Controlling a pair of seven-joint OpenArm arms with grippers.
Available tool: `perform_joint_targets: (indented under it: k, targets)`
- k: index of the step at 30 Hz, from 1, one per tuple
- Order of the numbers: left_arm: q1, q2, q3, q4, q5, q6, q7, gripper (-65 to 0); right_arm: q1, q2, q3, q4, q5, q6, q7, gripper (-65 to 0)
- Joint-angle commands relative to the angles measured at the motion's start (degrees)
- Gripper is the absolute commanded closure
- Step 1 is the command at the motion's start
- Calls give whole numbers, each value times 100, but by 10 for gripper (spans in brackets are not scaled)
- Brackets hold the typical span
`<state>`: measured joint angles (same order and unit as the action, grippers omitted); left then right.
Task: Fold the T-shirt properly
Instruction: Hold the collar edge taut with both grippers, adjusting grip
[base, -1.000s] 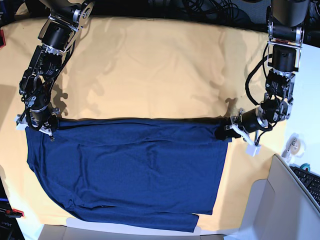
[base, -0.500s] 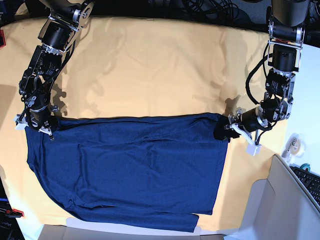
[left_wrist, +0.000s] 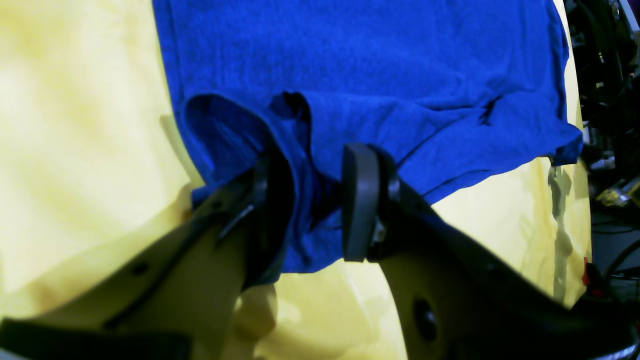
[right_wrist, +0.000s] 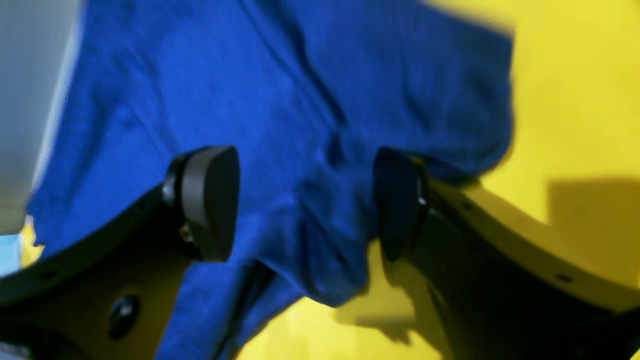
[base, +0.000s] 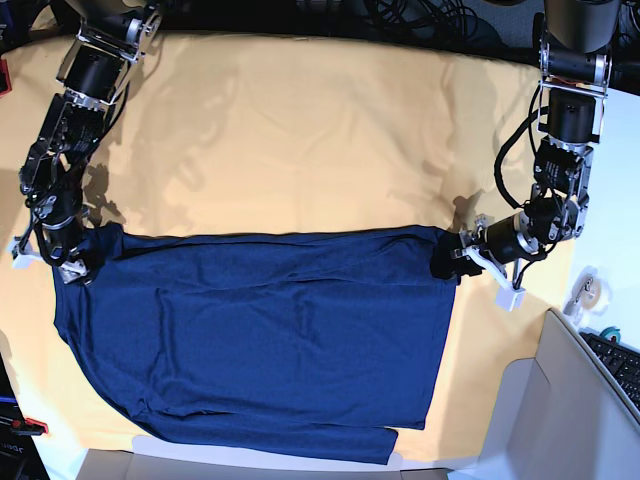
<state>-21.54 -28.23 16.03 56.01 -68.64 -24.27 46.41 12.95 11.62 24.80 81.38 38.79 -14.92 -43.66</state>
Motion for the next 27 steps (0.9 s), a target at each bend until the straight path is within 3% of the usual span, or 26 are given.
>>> perform_joint_targets:
  k: [1, 7, 14, 27]
  targets:
    - [-145, -83, -52, 83, -103, -56, -92, -187, 28, 73, -5, 288, 38, 54, 71, -415]
    - [-145, -83, -43, 83, -103, -56, -92, -187, -262, -32, 224, 842, 56, 37, 71, -415]
    - [-145, -83, -43, 83, -103, -56, -92, -187, -394, -727, 1410, 710, 56, 28, 71, -415]
    - [-145, -83, -25, 83, -103, -56, -92, -186, 63, -788, 2035, -407, 187, 28, 80, -415]
